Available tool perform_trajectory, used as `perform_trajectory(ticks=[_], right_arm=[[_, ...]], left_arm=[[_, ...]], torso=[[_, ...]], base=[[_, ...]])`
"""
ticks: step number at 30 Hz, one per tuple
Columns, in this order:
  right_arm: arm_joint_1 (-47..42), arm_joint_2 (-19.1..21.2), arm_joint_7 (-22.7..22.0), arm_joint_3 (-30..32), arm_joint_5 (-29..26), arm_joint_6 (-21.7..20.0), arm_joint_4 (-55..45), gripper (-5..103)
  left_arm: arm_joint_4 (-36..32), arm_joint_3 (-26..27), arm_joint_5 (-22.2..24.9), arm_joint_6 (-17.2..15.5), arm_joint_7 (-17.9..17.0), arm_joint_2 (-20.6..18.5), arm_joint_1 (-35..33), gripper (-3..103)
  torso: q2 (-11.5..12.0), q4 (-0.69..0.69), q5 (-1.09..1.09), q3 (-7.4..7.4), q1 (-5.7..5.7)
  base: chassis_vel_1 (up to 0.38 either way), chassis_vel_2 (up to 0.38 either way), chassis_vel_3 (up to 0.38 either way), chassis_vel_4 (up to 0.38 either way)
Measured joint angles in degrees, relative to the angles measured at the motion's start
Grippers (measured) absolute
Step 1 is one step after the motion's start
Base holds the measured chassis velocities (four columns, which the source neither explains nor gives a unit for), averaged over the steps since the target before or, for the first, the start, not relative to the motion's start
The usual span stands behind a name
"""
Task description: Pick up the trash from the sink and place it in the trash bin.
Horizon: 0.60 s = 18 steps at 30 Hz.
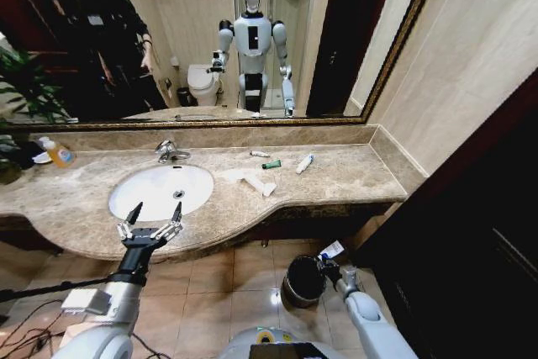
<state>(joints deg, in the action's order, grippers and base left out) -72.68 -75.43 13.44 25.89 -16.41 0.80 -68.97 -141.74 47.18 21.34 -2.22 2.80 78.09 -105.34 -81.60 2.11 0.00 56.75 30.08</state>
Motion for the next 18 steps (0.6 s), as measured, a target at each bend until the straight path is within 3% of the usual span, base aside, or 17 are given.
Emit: perform_trajectory(ticks=[15,17,18], right_arm=[[-1.1,-3.1,1.0,-0.1,4.7,0.2,0.1,21],[-1.4,-3.2,0.9,-0.2,5.3,0.4,-0.1,33],[-1.4,-3.2,0.9,-0.2,5.3,0.4,-0.1,33]], left_arm=[[0.0,0.0,0.0,0.0,0.0,0.0,0.0,100],[0.0,0.0,0.0,0.0,0.0,0.0,0.0,100],[0.0,0.0,0.0,0.0,0.0,0.0,0.0,100]], torso=[[0.0,0.00,0.00,0.00,0.00],[0.0,0.00,0.00,0.00,0.00],[0.0,0.00,0.00,0.00,0.00]], base=[[0.000,0.000,0.000,0.000],[0.000,0.000,0.000,0.000],[0.000,0.000,0.000,0.000]])
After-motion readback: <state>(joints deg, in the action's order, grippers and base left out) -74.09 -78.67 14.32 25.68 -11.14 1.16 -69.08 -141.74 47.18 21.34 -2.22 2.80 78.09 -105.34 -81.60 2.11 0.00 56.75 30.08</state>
